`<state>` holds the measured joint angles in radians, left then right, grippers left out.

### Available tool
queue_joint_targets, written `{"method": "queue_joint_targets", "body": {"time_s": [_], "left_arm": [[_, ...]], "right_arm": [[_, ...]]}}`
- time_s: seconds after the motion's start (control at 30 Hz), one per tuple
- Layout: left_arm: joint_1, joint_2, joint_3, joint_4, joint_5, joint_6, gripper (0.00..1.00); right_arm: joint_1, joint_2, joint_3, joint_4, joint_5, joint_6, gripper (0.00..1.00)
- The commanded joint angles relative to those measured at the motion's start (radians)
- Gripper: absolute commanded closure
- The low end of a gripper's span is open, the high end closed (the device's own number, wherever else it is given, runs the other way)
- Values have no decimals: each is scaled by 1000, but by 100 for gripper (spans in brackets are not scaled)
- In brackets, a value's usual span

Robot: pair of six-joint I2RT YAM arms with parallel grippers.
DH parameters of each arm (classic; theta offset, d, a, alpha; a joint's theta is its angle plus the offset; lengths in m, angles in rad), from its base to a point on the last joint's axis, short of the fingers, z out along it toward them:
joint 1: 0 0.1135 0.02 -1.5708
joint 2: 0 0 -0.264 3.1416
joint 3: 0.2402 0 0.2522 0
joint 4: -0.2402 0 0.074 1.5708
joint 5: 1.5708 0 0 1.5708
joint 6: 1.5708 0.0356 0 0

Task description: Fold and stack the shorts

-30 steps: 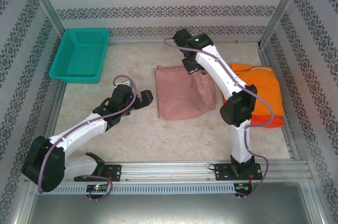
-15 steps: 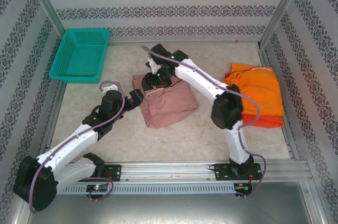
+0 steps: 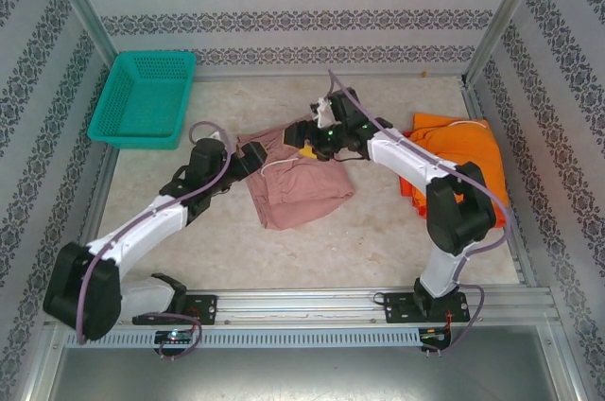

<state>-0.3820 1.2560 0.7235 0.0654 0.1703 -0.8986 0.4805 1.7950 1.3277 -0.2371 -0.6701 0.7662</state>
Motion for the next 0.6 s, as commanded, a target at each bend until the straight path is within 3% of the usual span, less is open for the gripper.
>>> {"method": "queue_joint_targets", "body": {"time_s": [0.0,0.3,0.57], "left_arm": [[13,85,39,89,81,-22,6],[27,202,97,152,117,-39,11],[32,222,123,16,135,11,22]], "right_arm": [[-6,47,-60,90,40,60,25],[29,116,-284,265,11,148,26],[38,-147,-469,274,27,141,23]]}}
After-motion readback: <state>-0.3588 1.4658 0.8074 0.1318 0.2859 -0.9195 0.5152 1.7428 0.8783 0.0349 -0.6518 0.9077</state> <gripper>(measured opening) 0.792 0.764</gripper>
